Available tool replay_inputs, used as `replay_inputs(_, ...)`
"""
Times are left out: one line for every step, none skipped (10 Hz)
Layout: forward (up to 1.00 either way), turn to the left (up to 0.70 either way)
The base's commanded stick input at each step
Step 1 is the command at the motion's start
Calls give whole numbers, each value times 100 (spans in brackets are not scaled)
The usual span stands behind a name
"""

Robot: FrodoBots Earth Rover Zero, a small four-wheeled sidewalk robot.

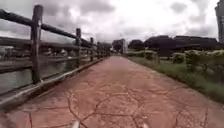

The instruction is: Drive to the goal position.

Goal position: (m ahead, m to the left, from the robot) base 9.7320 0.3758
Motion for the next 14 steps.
replay_inputs(100,-5)
replay_inputs(100,-19)
replay_inputs(100,-27)
replay_inputs(100,-12)
replay_inputs(100,0)
replay_inputs(100,0)
replay_inputs(100,0)
replay_inputs(100,0)
replay_inputs(100,0)
replay_inputs(100,0)
replay_inputs(100,0)
replay_inputs(100,0)
replay_inputs(100,0)
replay_inputs(100,0)
